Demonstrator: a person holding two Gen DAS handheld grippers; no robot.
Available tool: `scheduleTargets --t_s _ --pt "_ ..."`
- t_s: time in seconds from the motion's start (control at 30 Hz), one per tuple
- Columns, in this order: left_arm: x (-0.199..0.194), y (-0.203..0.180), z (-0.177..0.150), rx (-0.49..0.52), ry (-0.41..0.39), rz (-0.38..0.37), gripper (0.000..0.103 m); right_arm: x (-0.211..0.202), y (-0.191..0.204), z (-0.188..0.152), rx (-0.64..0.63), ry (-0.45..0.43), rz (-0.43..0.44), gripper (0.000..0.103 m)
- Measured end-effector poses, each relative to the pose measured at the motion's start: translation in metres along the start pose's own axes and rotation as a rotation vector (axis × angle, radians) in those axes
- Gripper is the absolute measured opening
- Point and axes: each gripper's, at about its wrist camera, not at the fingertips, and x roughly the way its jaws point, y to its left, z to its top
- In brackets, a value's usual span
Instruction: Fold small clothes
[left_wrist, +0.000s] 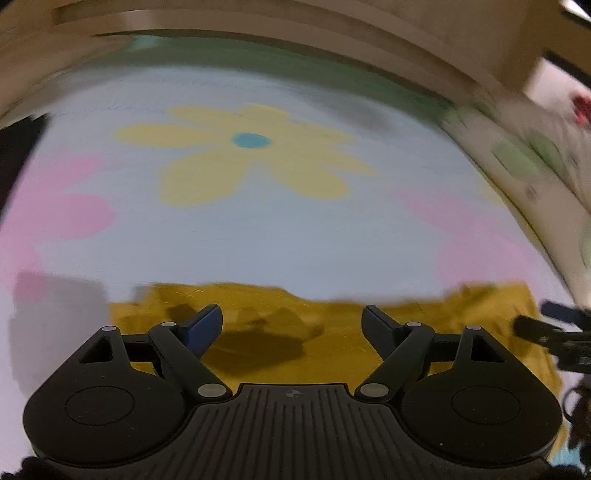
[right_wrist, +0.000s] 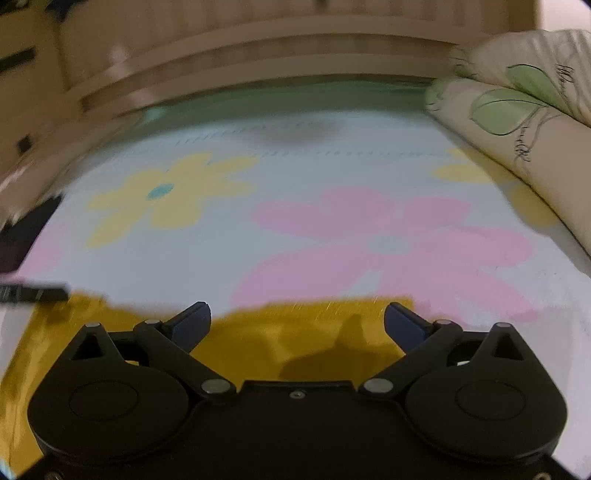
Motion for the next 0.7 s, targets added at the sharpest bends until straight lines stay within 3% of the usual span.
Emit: scheduleTargets --t_s 0.1,0.27,0.43,0.6,0.7 --pt "0.002 -0.017 -0.004 0.073 0.022 -0.024 0.082 0.002 0.015 -0.013 -0.067 0.034 0.005 0.101" --pt "0.018 -0.032 -0.011 0.151 0.123 -0.133 0.082 0.016 0.029 -0.019 -0.107 0.051 0.009 0.101" --pt "0.037 -0.025 -0.013 0.116 0.074 -0.020 0.082 0.038 0.040 -0.006 -0.128 0.041 -0.018 0.103" --pt "0.041 -0.001 -0.003 -0.035 -0.029 0.106 0.082 0.056 0.039 0.011 -0.075 0.065 -0.054 0.103" --pt "0.034 0.016 0.004 -0.121 -0.067 0.158 0.082 0.049 0.031 0.018 -0.029 0.036 -0.061 0.103"
